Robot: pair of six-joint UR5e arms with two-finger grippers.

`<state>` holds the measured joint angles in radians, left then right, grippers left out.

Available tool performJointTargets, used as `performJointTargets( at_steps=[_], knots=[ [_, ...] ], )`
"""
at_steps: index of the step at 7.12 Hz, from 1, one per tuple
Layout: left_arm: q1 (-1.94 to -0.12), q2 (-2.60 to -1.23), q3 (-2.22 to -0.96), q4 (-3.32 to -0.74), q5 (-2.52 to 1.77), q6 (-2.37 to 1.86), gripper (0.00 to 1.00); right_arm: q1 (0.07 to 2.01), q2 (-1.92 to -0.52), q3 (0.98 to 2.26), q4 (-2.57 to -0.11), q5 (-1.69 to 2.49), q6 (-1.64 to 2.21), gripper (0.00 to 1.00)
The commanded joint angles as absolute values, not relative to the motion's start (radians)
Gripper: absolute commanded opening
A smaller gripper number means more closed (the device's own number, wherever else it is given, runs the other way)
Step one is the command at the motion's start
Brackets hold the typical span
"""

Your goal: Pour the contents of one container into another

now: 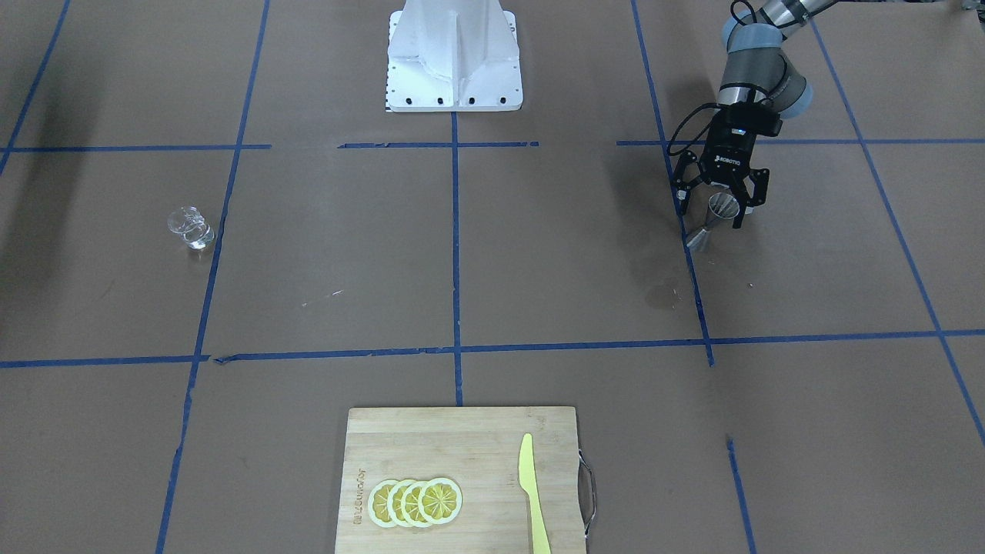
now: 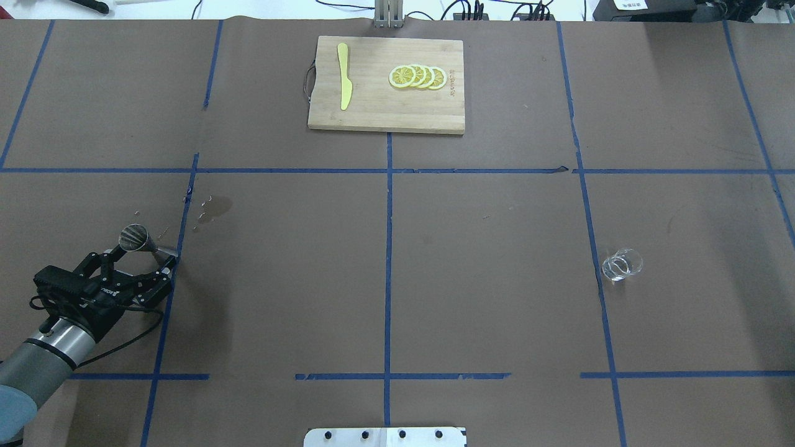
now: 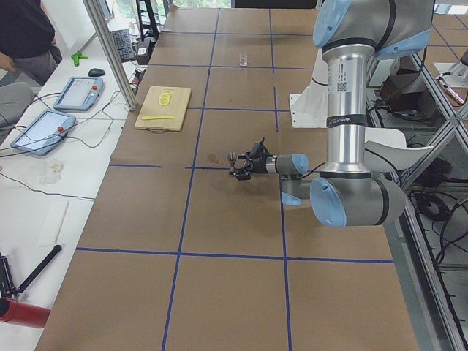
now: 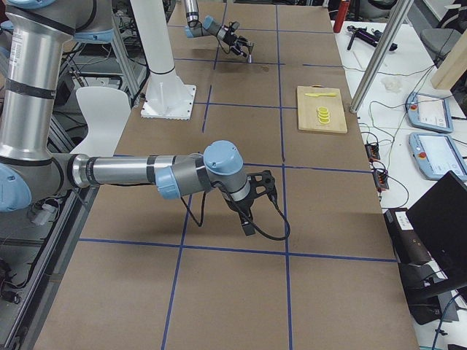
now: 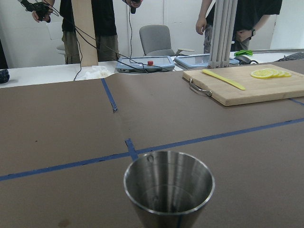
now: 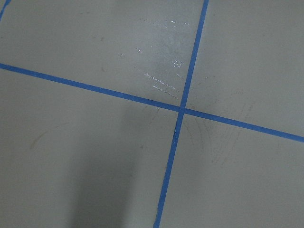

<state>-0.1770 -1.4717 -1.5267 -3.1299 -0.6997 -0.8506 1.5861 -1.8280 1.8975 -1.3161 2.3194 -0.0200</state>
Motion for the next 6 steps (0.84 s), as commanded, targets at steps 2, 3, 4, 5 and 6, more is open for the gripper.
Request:
performJointTargets(
  at_steps=[2,3,4,5,6],
  knots=[
    [-0.176,-1.482,-1.519,-3.129,-0.704,-0.848,0.98,1.586,-1.825,1.898,-1.316,2.319,-0.020,1.00],
    [-0.176,-1.483,-1.522,-3.131,-0.706,-0.848,0.94,1.586,-1.825,1.898,-1.316,2.319,-0.020,1.00],
    [-0.176,-1.485,-1.522,-3.131,-0.725,-0.848,0.84,1.586,-1.824,1.898,-1.316,2.319,-0.020,1.00],
    [-0.178,-1.482,-1.523,-3.131,-0.735,-0.848,0.71,1.586,-1.824,1.898,-1.316,2.319,-0.020,1.00],
    [-0.182,-1.482,-1.523,-3.132,-0.736,-0.848,0.63,1.588,-1.824,1.898,-1.316,2.319,-0.020,1.00]
  ],
)
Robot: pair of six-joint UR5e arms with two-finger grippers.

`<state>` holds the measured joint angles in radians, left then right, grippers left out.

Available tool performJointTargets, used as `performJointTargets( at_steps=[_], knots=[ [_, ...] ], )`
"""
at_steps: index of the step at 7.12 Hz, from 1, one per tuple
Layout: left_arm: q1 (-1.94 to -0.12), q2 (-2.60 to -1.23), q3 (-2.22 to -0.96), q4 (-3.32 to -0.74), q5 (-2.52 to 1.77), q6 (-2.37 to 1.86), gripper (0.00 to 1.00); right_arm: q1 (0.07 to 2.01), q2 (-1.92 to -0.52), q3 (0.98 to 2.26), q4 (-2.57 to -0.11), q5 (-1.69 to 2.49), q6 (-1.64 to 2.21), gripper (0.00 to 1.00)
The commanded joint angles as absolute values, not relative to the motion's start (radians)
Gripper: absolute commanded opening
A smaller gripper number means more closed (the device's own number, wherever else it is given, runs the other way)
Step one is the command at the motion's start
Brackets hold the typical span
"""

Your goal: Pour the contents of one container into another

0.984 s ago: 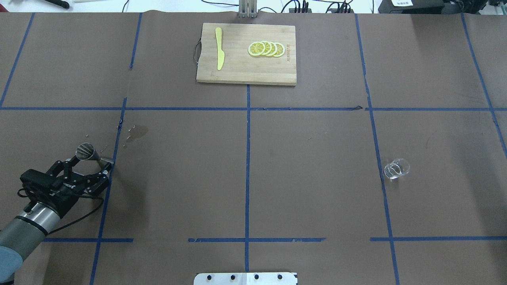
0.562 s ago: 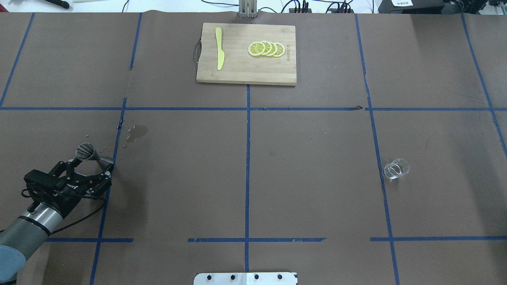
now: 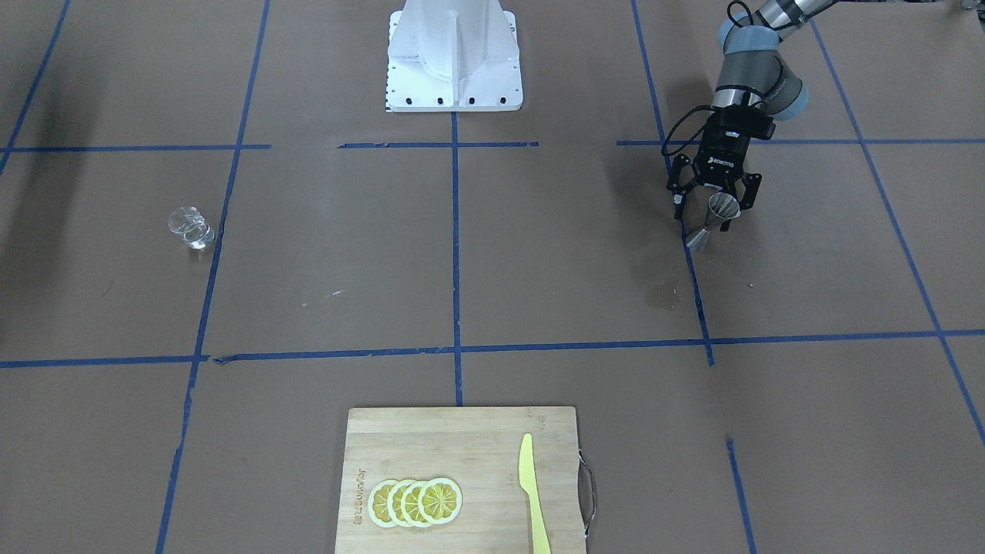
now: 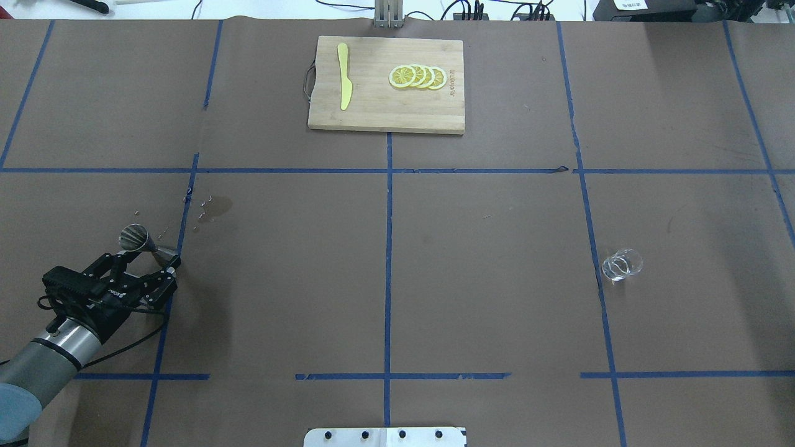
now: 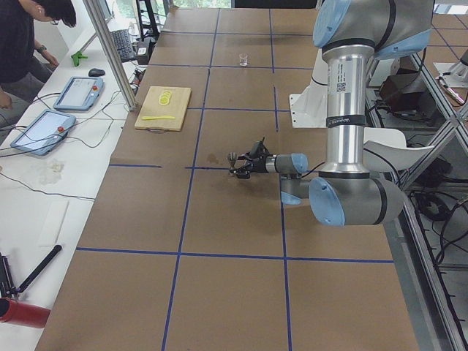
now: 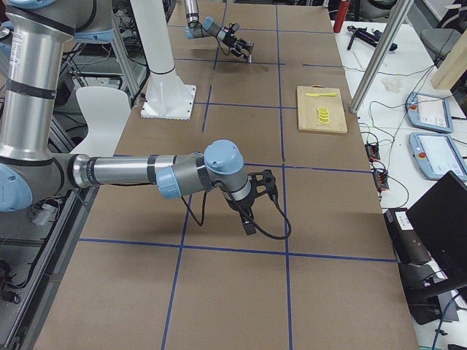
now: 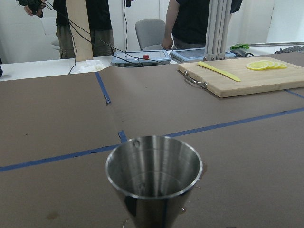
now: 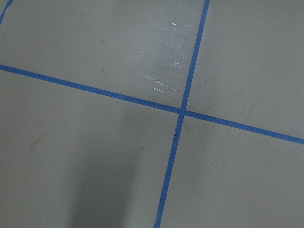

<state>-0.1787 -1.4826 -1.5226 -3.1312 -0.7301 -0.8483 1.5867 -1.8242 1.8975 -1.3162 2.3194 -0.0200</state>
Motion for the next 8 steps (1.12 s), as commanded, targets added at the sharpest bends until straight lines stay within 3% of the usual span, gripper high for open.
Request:
performJointTargets(
  at_steps=[1,6,7,8],
  knots=[
    [-0.187,-1.482,-1.525,-3.134,-0.741,-0.850,0.62,1.588,-1.822,1.898,-1.316,2.319,-0.020,1.00],
    [-0.206,-1.480,-1.523,-3.137,-0.741,-0.856,0.61,1.589,-1.819,1.899,-1.316,2.319,-0.020,1.00],
    [-0.206,-1.480,-1.523,-3.137,-0.741,-0.856,0.48,1.589,-1.819,1.899,-1.316,2.319,-0.020,1.00],
    [-0.206,-1.480,-1.522,-3.139,-0.741,-0.856,0.11,1.589,-1.819,1.899,-1.316,2.319,-0.020,1.00]
  ],
)
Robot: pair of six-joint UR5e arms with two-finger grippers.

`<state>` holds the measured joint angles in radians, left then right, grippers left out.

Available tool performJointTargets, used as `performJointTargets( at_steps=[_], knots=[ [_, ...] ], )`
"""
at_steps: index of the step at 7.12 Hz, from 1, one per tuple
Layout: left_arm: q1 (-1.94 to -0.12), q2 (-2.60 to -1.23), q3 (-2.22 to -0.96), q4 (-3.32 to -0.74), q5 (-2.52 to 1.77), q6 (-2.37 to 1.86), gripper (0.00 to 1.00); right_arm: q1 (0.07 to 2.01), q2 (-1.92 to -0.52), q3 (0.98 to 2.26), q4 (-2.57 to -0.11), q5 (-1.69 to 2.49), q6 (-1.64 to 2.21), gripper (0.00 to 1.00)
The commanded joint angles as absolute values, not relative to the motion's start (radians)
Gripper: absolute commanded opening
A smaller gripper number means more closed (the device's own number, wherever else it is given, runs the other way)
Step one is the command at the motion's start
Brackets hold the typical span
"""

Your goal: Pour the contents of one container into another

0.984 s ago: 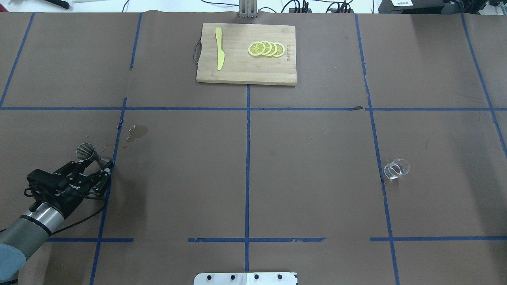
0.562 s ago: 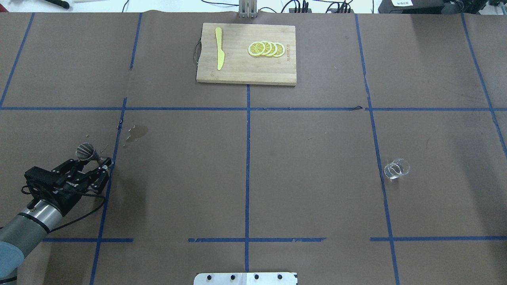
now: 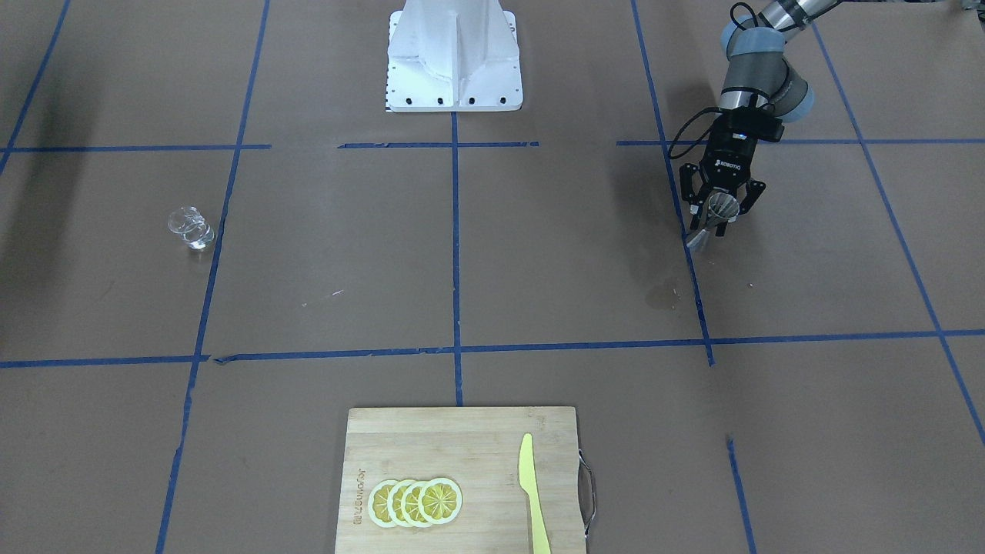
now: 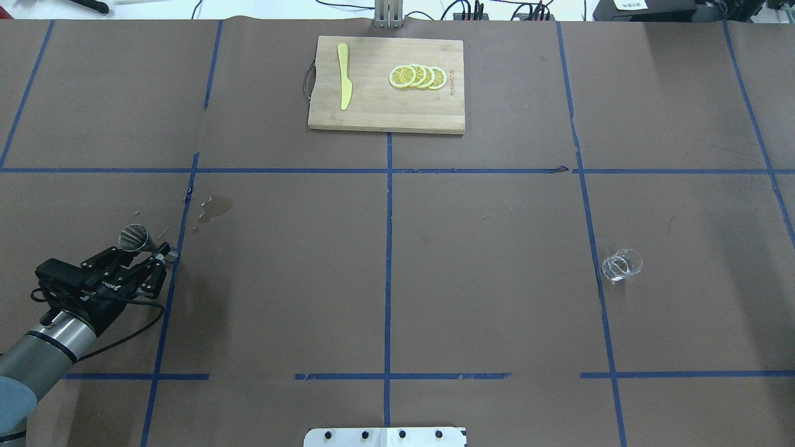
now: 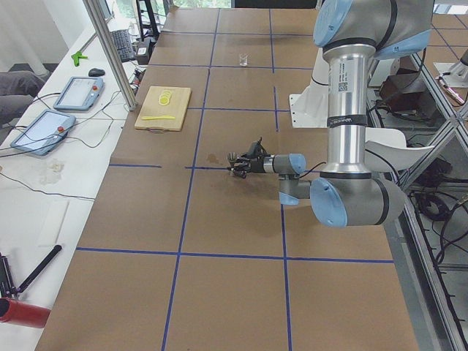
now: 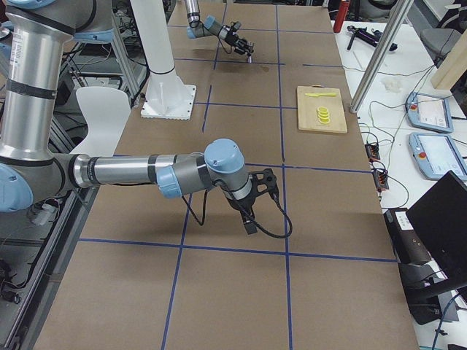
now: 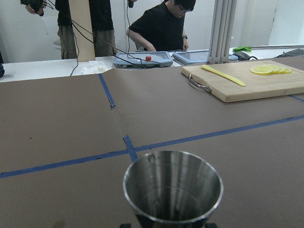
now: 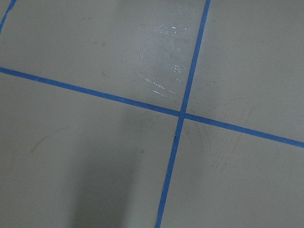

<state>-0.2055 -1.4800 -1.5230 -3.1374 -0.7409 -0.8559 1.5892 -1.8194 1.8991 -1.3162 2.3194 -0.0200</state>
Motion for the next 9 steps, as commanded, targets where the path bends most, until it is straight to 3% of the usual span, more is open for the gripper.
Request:
performJointTargets(
  at_steps=[1,6,9],
  knots=[
    [-0.206,-1.479,-1.523,-3.139,-0.741,-0.856,0.00,1.589,-1.818,1.899,-1.316,2.319,-0.020,1.00],
    [-0.222,-1.463,-1.543,-3.295,-0.822,-0.841,0.00,1.592,-1.818,1.898,-1.316,2.319,-0.020,1.00],
    [-0.271,-1.480,-1.569,-3.401,-0.923,-0.552,0.00,1.594,-1.818,1.894,-1.316,2.319,-0.018,1.00]
  ],
)
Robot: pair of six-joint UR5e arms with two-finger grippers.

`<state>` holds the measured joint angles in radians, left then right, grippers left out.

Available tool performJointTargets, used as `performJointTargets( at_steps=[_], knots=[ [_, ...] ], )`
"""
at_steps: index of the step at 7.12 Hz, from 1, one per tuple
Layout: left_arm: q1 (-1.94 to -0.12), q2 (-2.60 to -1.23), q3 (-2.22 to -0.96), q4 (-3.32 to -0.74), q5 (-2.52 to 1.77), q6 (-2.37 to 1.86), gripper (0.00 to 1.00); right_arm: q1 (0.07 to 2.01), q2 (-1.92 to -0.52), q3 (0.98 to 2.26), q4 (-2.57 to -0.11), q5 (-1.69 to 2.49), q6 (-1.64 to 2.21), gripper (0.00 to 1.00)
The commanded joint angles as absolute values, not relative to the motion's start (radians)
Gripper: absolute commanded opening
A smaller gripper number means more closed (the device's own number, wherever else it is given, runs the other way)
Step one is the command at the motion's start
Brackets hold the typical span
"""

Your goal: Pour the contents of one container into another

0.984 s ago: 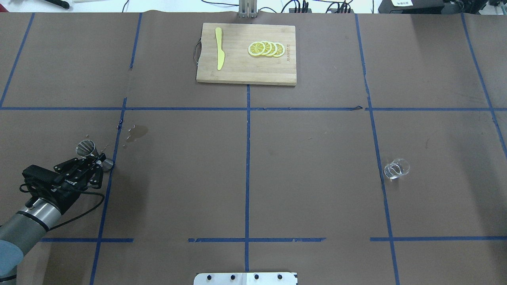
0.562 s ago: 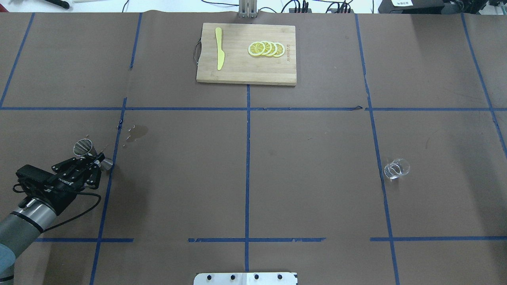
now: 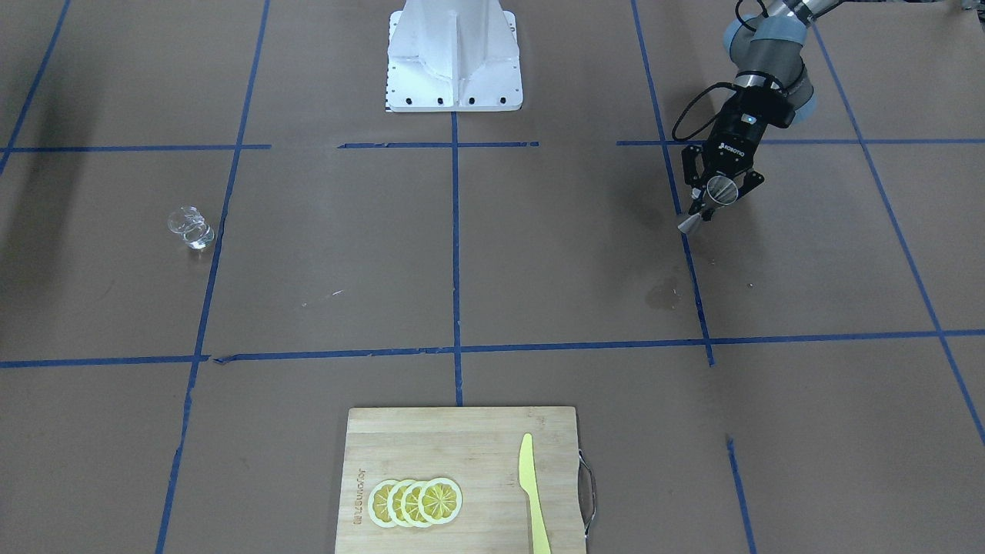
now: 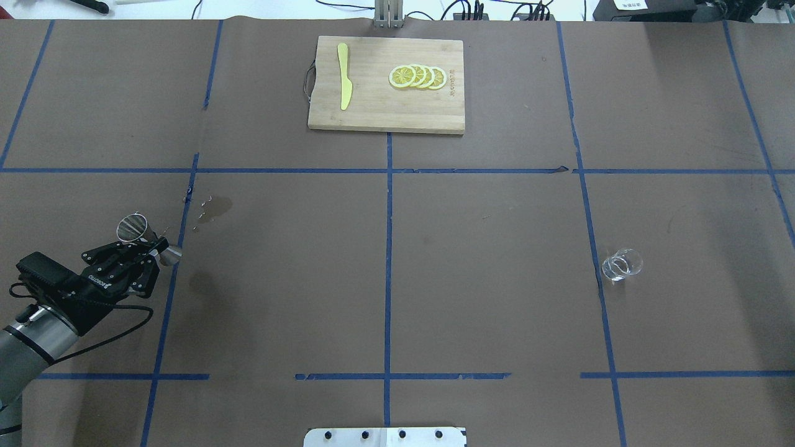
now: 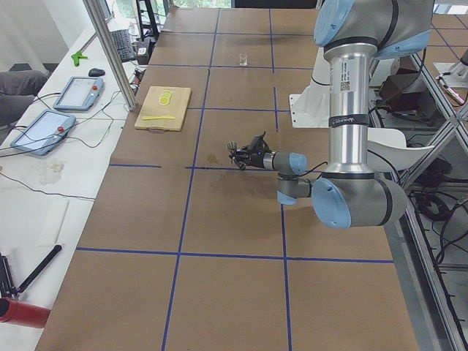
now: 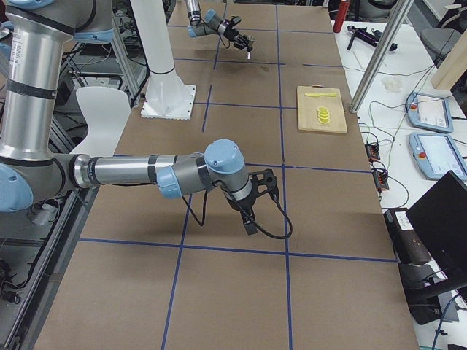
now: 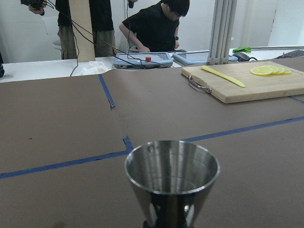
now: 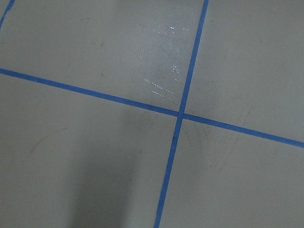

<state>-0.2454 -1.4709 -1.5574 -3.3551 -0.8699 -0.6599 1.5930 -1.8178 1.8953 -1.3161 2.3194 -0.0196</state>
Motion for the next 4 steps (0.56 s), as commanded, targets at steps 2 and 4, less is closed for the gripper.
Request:
performJointTargets(
  at_steps=[2,4],
  knots=[
    [-0.368,-1.483,-1.580,-3.405,-1.114,-0.488,0.00,1.594,-1.819,1.893,-1.316,2.319,-0.018,1.00],
    [-0.452,-1.535,-1.580,-3.393,-1.234,-0.268,0.00,1.594,-1.816,1.896,-1.316,2.319,0.014,1.00]
  ],
)
